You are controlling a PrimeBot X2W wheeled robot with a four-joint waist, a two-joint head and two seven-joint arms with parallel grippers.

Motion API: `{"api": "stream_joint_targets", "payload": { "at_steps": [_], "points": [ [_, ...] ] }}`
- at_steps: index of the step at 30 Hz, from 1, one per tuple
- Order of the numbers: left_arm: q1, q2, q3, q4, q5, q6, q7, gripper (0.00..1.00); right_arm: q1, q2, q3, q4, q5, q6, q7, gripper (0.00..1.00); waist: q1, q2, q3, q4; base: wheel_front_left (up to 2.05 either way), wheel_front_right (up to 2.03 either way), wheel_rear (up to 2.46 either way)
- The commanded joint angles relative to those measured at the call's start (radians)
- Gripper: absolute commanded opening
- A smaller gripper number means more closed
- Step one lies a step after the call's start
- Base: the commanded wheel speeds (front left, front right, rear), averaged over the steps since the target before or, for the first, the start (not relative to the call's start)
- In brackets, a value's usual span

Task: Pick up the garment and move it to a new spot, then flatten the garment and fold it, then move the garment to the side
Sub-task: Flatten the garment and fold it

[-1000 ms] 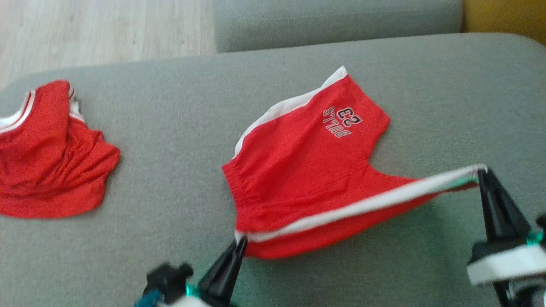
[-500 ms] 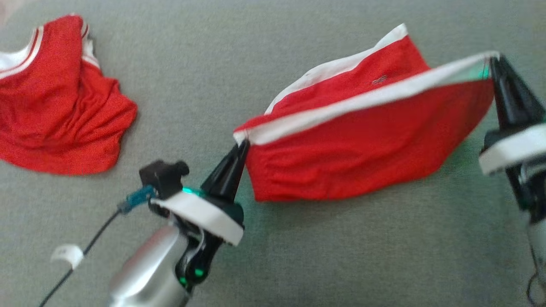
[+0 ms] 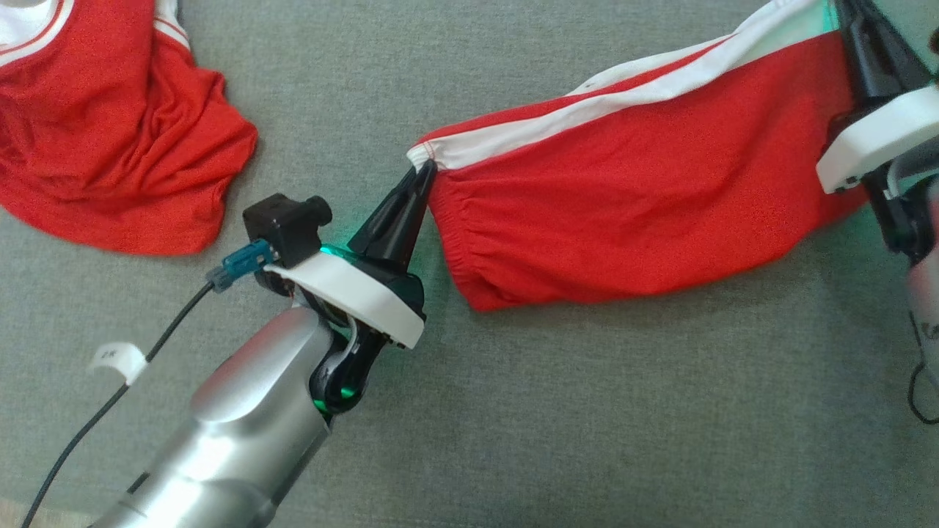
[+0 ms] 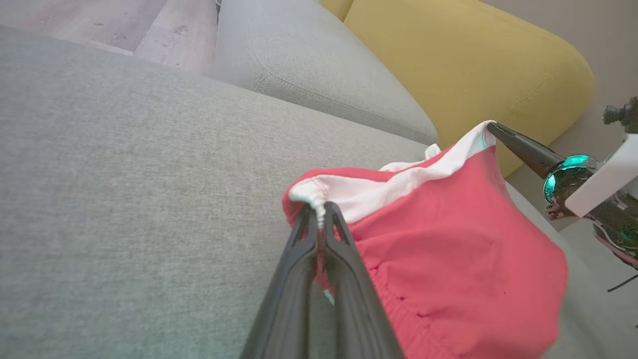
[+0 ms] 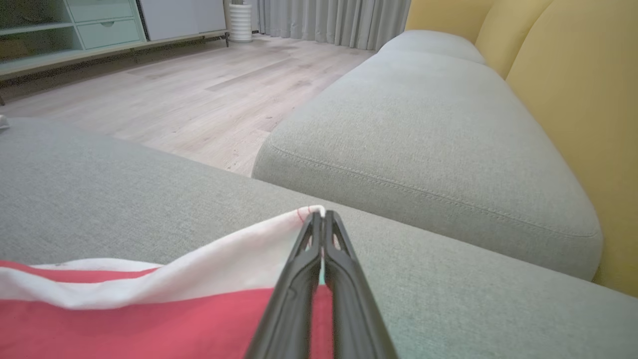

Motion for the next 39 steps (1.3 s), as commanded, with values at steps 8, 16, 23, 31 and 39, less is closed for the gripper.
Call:
{"api": "stream_joint_targets", "payload": {
  "at_steps": [8, 16, 23, 31, 39],
  "points": [
    [-0.043, 0.007, 0.003, 0.049, 0.015, -0.006, -0.088, 1.0, -0.047, 0.034, 0.012, 0.122, 0.072, 0.007, -0.113, 1.0, -0.0001, 0.0, 0.007, 0.011, 0.0, 0.0, 0.0],
    [0.098, -0.024, 0.19, -0.05, 0.251, 0.051, -0.097, 1.0, 0.056, 0.037, 0.038, 0.135, 0.175, 0.007, -0.119, 1.0, -0.0001, 0.0, -0.062, -0.005, 0.0, 0.0, 0.0],
    [0.339, -0.103, 0.388, -0.28, 0.559, 0.164, -0.097, 1.0, 0.104, 0.034, 0.012, 0.174, 0.215, 0.007, -0.065, 1.0, -0.0001, 0.0, -0.095, 0.004, 0.0, 0.0, 0.0],
    [0.503, -0.159, 0.456, -0.426, 0.721, 0.19, -0.097, 1.0, 0.05, 0.046, -0.044, 0.301, 0.215, 0.007, 0.018, 1.0, -0.0001, 0.0, -0.103, 0.071, 0.0, 0.0, 0.0],
    [0.536, -0.173, 0.462, -0.445, 0.753, 0.176, -0.097, 1.0, 0.017, 0.079, -0.112, 0.472, 0.255, 0.007, 0.102, 0.66, -0.0001, 0.0, -0.106, 0.127, 0.0, 0.0, 0.0]
  ]
}}
